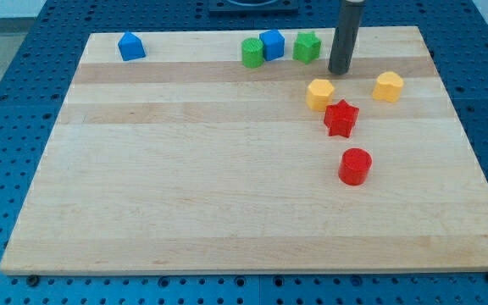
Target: Move the green star slightly to the down
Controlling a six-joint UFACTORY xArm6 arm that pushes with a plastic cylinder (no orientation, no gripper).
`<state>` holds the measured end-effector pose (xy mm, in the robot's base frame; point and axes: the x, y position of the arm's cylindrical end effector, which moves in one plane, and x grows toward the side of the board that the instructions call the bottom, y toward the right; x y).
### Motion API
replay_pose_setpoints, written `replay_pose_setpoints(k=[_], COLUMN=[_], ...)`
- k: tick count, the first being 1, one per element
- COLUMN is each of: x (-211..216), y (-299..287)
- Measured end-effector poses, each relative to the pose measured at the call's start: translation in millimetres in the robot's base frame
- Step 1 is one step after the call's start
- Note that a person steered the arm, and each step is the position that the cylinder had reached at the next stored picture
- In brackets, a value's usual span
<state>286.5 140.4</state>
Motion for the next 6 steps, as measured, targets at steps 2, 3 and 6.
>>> replay_pose_setpoints(k=[2, 3, 6], x=[-43, -85, -55], y=[17, 9, -68])
